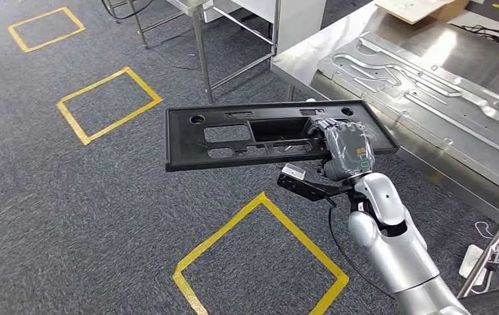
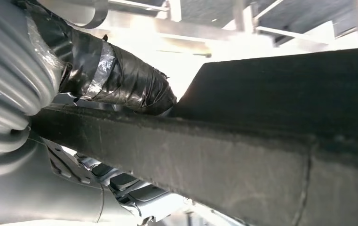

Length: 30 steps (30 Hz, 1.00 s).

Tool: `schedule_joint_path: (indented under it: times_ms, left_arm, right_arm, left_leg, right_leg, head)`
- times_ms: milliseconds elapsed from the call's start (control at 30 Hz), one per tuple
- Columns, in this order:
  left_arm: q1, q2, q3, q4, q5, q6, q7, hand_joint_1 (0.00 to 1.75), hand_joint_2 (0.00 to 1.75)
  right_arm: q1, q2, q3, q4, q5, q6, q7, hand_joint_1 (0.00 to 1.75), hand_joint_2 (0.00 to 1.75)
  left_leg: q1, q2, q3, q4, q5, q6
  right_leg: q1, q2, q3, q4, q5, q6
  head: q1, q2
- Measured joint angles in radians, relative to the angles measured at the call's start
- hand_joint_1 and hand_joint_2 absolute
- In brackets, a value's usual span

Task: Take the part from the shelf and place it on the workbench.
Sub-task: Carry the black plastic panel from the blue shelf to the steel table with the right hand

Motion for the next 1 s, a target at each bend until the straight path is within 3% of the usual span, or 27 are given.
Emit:
schedule_joint_path:
  times_ms: [67, 100, 133, 200, 267, 333, 400, 433, 500, 567, 600, 633, 700, 733, 800, 833, 900, 933, 967, 1000]
  left_arm:
    - [0.003, 0.000, 0.000, 0.000, 0.000, 0.000, 0.000, 0.00, 1.75]
    - [0.003, 0.001, 0.000, 0.000, 0.000, 0.000, 0.000, 0.00, 1.75]
    - [0.002, 0.001, 0.000, 0.000, 0.000, 0.000, 0.000, 0.00, 1.75]
    - [-0.002, 0.000, 0.000, -0.001, 0.000, 0.000, 0.000, 0.00, 1.75]
    - [-0.002, -0.001, 0.001, -0.001, 0.000, 0.001, -0.001, 0.00, 1.75]
    - [0.003, -0.002, 0.001, -0.002, 0.000, 0.001, -0.001, 0.00, 1.75]
    - [0.004, -0.002, 0.001, -0.002, 0.000, 0.001, -0.001, 0.00, 1.75]
    - [0.004, -0.002, 0.001, -0.002, 0.000, 0.000, -0.001, 0.00, 1.75]
    - [0.002, -0.003, 0.001, -0.002, 0.000, 0.000, -0.001, 0.00, 1.75]
    - [0.002, -0.004, 0.001, -0.002, 0.000, 0.000, -0.001, 0.00, 1.75]
    - [0.002, -0.004, 0.001, -0.002, 0.000, 0.000, -0.001, 0.00, 1.75]
    - [0.001, -0.004, 0.001, -0.002, 0.000, 0.000, -0.001, 0.00, 1.75]
    - [-0.002, -0.004, 0.001, -0.002, 0.000, 0.000, -0.002, 0.00, 1.75]
    - [-0.004, -0.004, 0.001, -0.002, 0.000, 0.000, -0.002, 0.00, 1.75]
    - [-0.004, -0.004, 0.001, -0.002, 0.000, 0.000, -0.002, 0.00, 1.75]
    - [-0.003, -0.004, 0.001, -0.002, 0.000, 0.000, -0.002, 0.00, 1.75]
    - [-0.002, -0.004, 0.001, -0.002, 0.000, 0.000, -0.002, 0.00, 1.75]
    - [-0.002, -0.004, 0.001, -0.002, 0.000, 0.000, -0.002, 0.00, 1.75]
    - [-0.002, -0.004, 0.001, -0.002, 0.000, 0.000, -0.002, 0.00, 1.75]
    - [-0.001, -0.004, 0.002, -0.002, 0.000, 0.000, -0.001, 0.00, 1.75]
  right_arm:
    - [-0.001, 0.000, 0.000, 0.001, 0.001, 0.000, 0.002, 1.75, 1.75]
    - [0.000, 0.000, 0.000, 0.001, 0.001, 0.000, 0.003, 1.75, 1.75]
    - [0.000, 0.000, 0.000, 0.002, 0.002, 0.000, 0.003, 1.75, 1.75]
    - [0.001, 0.000, 0.000, 0.002, 0.002, 0.000, 0.003, 1.75, 1.75]
    - [-0.003, 0.000, 0.000, 0.002, 0.002, -0.001, 0.004, 1.75, 1.75]
    - [-0.006, -0.001, -0.001, 0.002, 0.002, -0.001, 0.004, 1.75, 1.75]
    - [-0.002, -0.001, -0.001, 0.003, 0.002, -0.001, 0.004, 1.75, 1.75]
    - [0.000, -0.001, -0.001, 0.003, 0.002, -0.001, 0.005, 1.75, 1.75]
    - [0.001, -0.001, -0.001, 0.003, 0.002, -0.001, 0.005, 1.75, 1.75]
    - [-0.001, -0.001, -0.001, 0.003, 0.002, -0.001, 0.006, 1.75, 1.75]
    - [-0.002, 0.000, -0.001, 0.002, 0.002, -0.001, 0.006, 1.75, 1.75]
    - [-0.003, -0.001, -0.001, 0.002, 0.002, -0.001, 0.006, 1.75, 1.75]
    - [-0.004, -0.002, -0.001, 0.002, 0.002, -0.001, 0.007, 1.75, 1.75]
    - [-0.004, -0.002, -0.001, 0.002, 0.004, -0.001, 0.007, 1.75, 1.75]
    - [-0.008, -0.001, -0.001, 0.001, 0.022, -0.005, 0.012, 1.75, 1.75]
    - [-0.009, -0.001, -0.001, 0.001, 0.039, -0.009, 0.018, 1.75, 1.75]
    - [-0.010, 0.000, -0.001, 0.004, 0.074, -0.015, 0.032, 1.75, 1.75]
    - [-0.009, 0.000, -0.001, 0.007, 0.085, -0.018, 0.036, 1.75, 1.75]
    - [-0.008, 0.000, -0.001, 0.009, 0.091, -0.018, 0.039, 1.75, 1.75]
    - [-0.008, 0.000, -0.001, 0.010, 0.093, -0.018, 0.041, 1.75, 1.75]
  left_leg:
    - [-0.002, -0.050, 0.043, -0.122, 0.057, 0.013]
    - [-0.004, -0.068, 0.055, -0.153, 0.066, 0.016]
    - [-0.005, -0.072, 0.060, -0.162, 0.063, 0.018]
    - [-0.005, -0.048, 0.070, -0.178, 0.067, 0.022]
    - [0.000, -0.019, 0.085, -0.199, 0.072, 0.030]
    - [0.000, 0.008, 0.094, -0.207, 0.069, 0.036]
    - [-0.001, 0.036, 0.099, -0.204, 0.061, 0.036]
    - [-0.001, 0.050, 0.103, -0.201, 0.056, 0.035]
    - [-0.001, 0.074, 0.114, -0.196, 0.044, 0.031]
    - [-0.004, 0.094, 0.123, -0.188, 0.029, 0.021]
    - [-0.007, 0.102, 0.127, -0.185, 0.023, 0.015]
    - [-0.010, 0.110, 0.129, -0.184, 0.019, 0.009]
    - [-0.010, 0.128, 0.134, -0.184, 0.011, -0.001]
    - [-0.008, 0.124, 0.136, -0.178, 0.002, -0.007]
    - [-0.002, 0.084, 0.110, -0.114, -0.038, -0.014]
    - [0.000, 0.055, 0.080, -0.050, -0.068, -0.017]
    - [0.000, 0.028, 0.002, 0.082, -0.113, -0.019]
    - [0.000, 0.023, -0.021, 0.113, -0.111, -0.018]
    - [0.000, 0.022, -0.025, 0.101, -0.085, -0.015]
    - [-0.001, 0.021, -0.010, 0.051, -0.043, -0.010]
  right_leg:
    - [-0.002, 0.025, 0.000, 0.000, -0.002, 0.005]
    - [-0.005, 0.037, -0.003, -0.001, -0.002, 0.011]
    - [-0.008, 0.048, -0.006, -0.003, -0.001, 0.017]
    - [-0.012, 0.061, -0.007, -0.006, 0.000, 0.031]
    - [-0.004, 0.015, -0.024, 0.031, -0.026, 0.039]
    - [-0.001, -0.052, -0.082, 0.145, -0.083, 0.044]
    - [-0.006, -0.074, -0.141, 0.251, -0.113, 0.051]
    - [-0.009, -0.079, -0.148, 0.258, -0.101, 0.054]
    - [-0.014, -0.096, -0.102, 0.162, -0.033, 0.058]
    - [-0.008, -0.136, -0.040, 0.039, 0.013, 0.053]
    - [-0.004, -0.148, -0.024, 0.006, 0.020, 0.047]
    - [0.000, -0.152, -0.021, -0.003, 0.015, 0.041]
    - [0.000, -0.128, -0.021, -0.005, 0.016, 0.029]
    - [-0.002, -0.118, -0.018, -0.008, 0.016, 0.023]
    - [-0.007, -0.101, -0.011, -0.014, 0.016, 0.011]
    - [-0.007, -0.095, -0.009, -0.014, 0.014, 0.008]
    - [-0.005, -0.081, -0.006, -0.014, 0.010, 0.002]
    - [-0.003, -0.075, -0.003, -0.013, 0.008, 0.001]
    - [-0.002, -0.068, 0.001, -0.013, 0.005, 0.001]
    - [-0.001, -0.062, 0.005, -0.012, 0.002, 0.002]
  head:
    - [0.000, 0.000]
    - [0.001, 0.000]
    - [0.000, 0.000]
    - [0.000, 0.000]
    - [0.004, 0.000]
    - [0.007, 0.000]
    - [0.008, 0.000]
    - [0.008, 0.000]
    - [0.008, 0.000]
    - [0.008, 0.000]
    - [0.008, 0.000]
    - [0.007, 0.000]
    - [0.007, 0.000]
    - [0.007, 0.000]
    - [0.006, 0.000]
    - [0.006, 0.000]
    - [0.005, 0.000]
    - [0.005, 0.000]
    - [0.005, 0.000]
    - [0.005, 0.000]
